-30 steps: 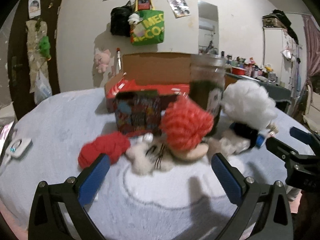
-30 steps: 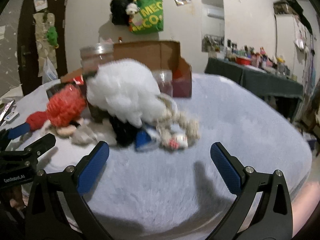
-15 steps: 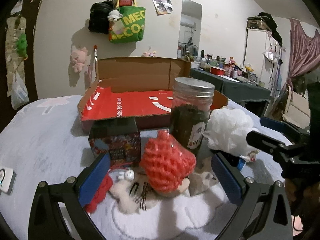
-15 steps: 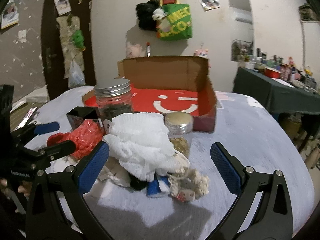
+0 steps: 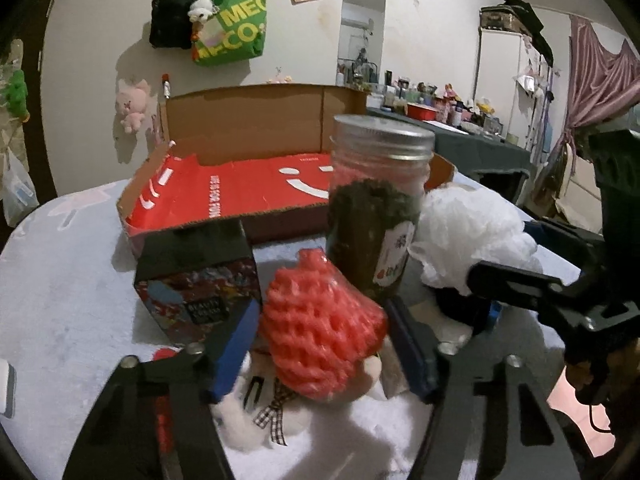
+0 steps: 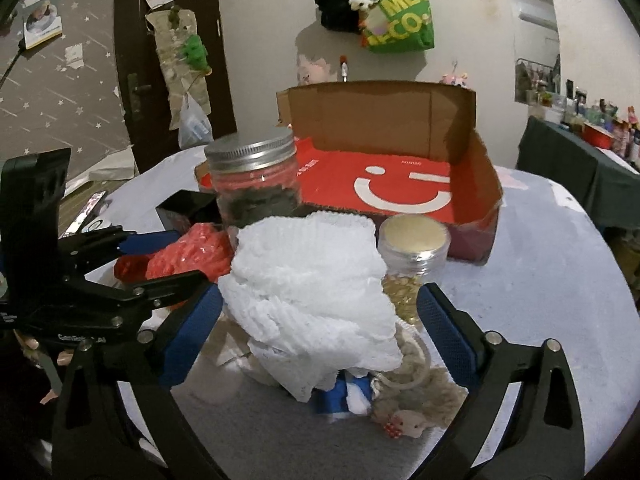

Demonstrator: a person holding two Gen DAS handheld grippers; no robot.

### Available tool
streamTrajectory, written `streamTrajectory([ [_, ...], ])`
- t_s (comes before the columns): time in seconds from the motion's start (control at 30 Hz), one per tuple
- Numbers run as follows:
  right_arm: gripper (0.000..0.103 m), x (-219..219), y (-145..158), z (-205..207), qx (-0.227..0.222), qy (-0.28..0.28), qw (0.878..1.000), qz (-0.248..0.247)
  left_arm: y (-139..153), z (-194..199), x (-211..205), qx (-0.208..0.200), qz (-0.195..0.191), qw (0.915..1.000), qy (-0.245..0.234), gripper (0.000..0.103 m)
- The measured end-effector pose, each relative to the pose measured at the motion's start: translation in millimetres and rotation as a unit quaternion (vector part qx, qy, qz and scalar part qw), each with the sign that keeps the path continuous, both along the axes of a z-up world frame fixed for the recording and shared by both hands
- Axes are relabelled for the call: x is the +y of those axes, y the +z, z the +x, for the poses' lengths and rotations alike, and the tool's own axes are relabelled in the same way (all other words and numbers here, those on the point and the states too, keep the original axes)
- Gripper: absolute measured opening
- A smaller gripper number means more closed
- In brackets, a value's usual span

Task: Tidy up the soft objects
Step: 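Grasp the orange-red mesh sponge with the left tool while the right tool grasps the white mesh sponge, then carry both sponges into the red-lined box and open both tools to release them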

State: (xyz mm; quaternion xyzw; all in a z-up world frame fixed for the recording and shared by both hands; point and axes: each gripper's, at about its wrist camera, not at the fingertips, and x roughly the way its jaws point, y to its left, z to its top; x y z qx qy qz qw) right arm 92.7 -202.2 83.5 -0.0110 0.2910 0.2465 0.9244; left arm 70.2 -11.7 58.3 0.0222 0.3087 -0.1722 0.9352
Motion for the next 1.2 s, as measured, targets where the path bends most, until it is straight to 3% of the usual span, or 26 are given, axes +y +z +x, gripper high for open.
streamTrajectory([
  [0.23,0.057,0.4,-4.9,-2.8,0.005,0.015,1.0,0.003,1.7,-6.6,-0.2,-0.012,0.006,0.9998,-0.012,0.054],
  [0.37,0.047,-2.2,-3.9,-7.3,-0.004,0.012,1.0,0.009,3.5,-12.0,-1.6,-0.018,0.005,0.9997,-0.014,0.05],
  [0.53,0.041,-4.3,-1.1,-13.7,-0.015,0.007,1.0,0.013,10.5,-16.2,2.0,-0.025,-0.005,0.9996,-0.015,0.048],
  [0.83,0.041,-14.3,16.7,-30.4,-0.039,0.001,0.999,0.031,33.5,-23.0,15.7,-0.039,-0.024,0.9989,-0.014,0.047],
  [1.03,0.041,-23.2,38.3,-40.3,-0.061,-0.001,0.997,0.037,58.6,-25.8,21.9,-0.07,-0.01,0.9973,-0.017,0.047],
  [1.2,0.041,-29.9,61.1,-35.0,-0.079,-0.001,0.996,0.031,82.6,-20.2,21.4,-0.103,0.027,0.994,-0.026,0.047],
])
